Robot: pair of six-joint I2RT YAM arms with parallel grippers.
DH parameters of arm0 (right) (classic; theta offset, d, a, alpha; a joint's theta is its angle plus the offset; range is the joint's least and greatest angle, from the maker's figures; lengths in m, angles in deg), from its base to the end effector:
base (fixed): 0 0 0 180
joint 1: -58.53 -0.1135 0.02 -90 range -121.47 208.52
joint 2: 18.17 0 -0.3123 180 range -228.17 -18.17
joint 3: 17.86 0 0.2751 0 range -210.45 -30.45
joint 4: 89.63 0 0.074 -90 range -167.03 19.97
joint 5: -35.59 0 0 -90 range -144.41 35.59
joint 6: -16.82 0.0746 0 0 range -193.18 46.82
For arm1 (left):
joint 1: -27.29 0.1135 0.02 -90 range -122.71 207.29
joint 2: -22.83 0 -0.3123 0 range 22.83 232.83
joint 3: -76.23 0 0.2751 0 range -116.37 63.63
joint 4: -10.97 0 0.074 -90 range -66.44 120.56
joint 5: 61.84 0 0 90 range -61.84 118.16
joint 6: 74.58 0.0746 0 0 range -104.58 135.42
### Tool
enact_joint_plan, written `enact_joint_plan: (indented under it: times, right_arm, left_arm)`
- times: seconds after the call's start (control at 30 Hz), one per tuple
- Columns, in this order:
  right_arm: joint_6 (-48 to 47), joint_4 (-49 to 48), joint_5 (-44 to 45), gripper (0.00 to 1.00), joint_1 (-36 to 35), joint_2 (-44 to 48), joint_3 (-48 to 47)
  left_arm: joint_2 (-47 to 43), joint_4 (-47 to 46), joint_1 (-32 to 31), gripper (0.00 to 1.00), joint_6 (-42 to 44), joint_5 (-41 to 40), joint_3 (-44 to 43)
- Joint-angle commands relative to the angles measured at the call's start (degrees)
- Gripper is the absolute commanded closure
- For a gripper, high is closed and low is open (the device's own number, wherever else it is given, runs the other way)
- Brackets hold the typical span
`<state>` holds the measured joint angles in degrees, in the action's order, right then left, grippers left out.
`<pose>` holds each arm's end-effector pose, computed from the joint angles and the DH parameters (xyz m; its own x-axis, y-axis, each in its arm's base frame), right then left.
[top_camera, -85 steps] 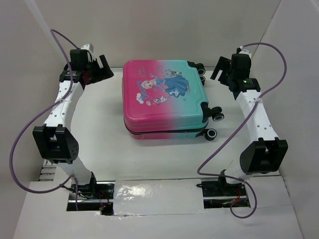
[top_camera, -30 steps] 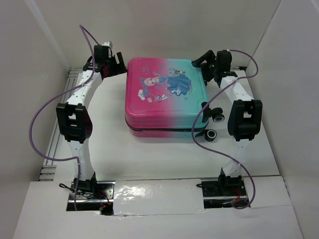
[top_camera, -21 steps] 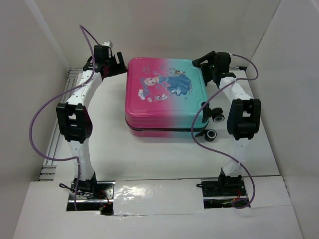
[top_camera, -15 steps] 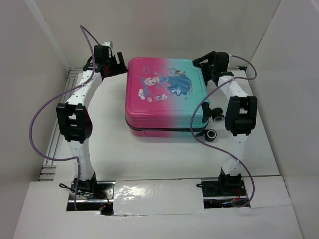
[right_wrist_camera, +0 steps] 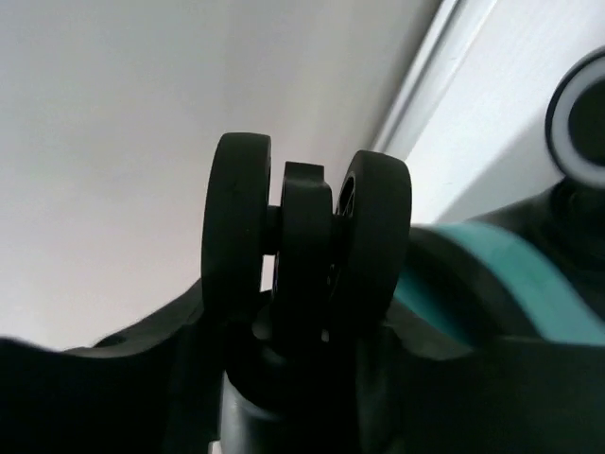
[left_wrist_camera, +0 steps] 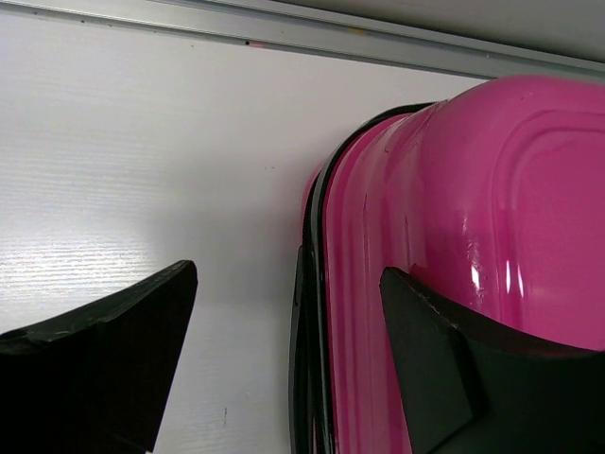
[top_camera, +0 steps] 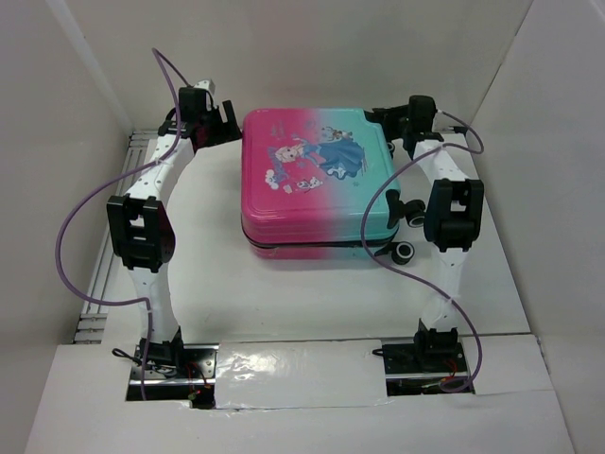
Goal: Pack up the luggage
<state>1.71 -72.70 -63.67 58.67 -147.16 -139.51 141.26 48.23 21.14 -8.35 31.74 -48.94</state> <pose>0.6239 0.0105 0.2604 -0.2464 0.9535 -0.1738 0.3592 0.2564 0.8973 0.5660 -0.0657 0.3450 -0.5267 -0.3479 -0.7756 -0.0567 0.9248 -0.3762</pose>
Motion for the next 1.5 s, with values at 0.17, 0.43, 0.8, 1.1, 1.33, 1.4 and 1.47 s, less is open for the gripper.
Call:
enact_joint_plan:
  times: [0.17,0.43,0.8,1.1,1.33,1.4,1.47]
  right_arm:
    - [-18.5,-0.6,2.9,1.0,-1.5,-1.9,-10.7]
    - [-23.6,-2.8,8.5,1.0,-2.0,8.4,-3.6]
    - [-26.1,-1.4,5.6,1.0,-1.5,8.1,-7.0]
    - [-25.6,-0.3,4.3,1.0,0.1,3.0,-7.2]
    - [-26.1,1.0,3.1,1.0,0.1,-0.6,-7.9]
    - [-26.1,0.5,3.1,1.0,0.1,-0.6,-7.3]
    - [-25.6,-0.6,3.1,1.0,0.1,-0.6,-5.6]
  left_arm:
    - [-1.3,-1.3,-3.2,0.08,0.0,10.1,2.1]
    - [-1.8,-2.3,-3.2,0.08,-0.5,10.7,3.8]
    - [-2.9,-2.9,-2.6,0.08,-1.6,11.8,4.9]
    - [-4.1,-2.9,-0.9,0.08,-1.6,11.3,4.9]
    - [-8.8,-3.4,3.0,0.08,-2.7,12.6,4.4]
    - [-10.6,-3.4,3.8,0.08,-2.7,13.1,3.9]
    - [-11.7,-3.9,4.4,0.08,-2.7,13.1,3.9]
